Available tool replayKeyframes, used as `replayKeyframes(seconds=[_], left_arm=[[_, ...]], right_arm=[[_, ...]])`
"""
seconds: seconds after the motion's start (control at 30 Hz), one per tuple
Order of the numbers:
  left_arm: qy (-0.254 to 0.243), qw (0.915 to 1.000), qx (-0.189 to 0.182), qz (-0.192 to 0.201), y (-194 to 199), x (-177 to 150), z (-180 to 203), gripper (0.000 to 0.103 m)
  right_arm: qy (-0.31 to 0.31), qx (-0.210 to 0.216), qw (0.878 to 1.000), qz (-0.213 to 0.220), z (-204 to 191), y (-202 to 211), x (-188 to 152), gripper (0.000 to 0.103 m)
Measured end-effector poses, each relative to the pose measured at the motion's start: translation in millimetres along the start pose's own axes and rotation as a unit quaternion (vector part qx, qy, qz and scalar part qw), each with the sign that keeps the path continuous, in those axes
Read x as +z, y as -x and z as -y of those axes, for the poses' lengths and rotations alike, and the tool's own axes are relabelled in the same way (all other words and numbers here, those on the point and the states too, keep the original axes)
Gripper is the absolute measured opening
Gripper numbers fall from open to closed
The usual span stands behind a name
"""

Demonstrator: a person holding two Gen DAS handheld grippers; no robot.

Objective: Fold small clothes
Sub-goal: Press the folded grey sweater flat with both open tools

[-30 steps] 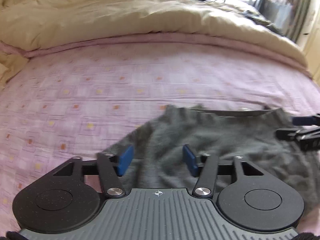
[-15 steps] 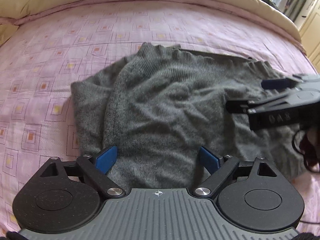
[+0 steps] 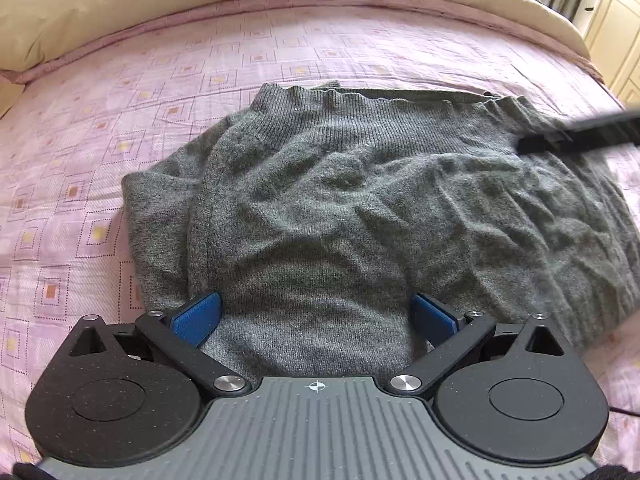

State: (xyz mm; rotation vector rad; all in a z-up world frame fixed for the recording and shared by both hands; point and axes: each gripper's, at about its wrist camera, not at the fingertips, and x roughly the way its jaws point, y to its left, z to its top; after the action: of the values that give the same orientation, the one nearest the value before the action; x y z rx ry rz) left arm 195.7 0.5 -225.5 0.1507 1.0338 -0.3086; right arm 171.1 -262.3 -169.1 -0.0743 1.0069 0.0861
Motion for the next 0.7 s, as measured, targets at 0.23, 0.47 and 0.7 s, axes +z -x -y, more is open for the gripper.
replayKeyframes(seconds=[0.23, 0.47, 0.7], left_arm=[[0.005, 0.9999, 0.008, 0.008, -2, -2, 3, 0.103], [0.014, 0.9996, 0.022, 0.01, -4, -1, 6, 0.103], [0.016, 0.9995, 0.023, -0.017, -6, 9, 6, 0.103]], right_arm=[[-0.029, -0.068, 0.996, -0.05, 41, 16, -76, 0.103], [-0.151, -0.022, 0.987, -0.047, 89, 18, -100, 0.103], [-0.164, 0.028, 0.986, -0.01, 102, 18, -112, 0.103]])
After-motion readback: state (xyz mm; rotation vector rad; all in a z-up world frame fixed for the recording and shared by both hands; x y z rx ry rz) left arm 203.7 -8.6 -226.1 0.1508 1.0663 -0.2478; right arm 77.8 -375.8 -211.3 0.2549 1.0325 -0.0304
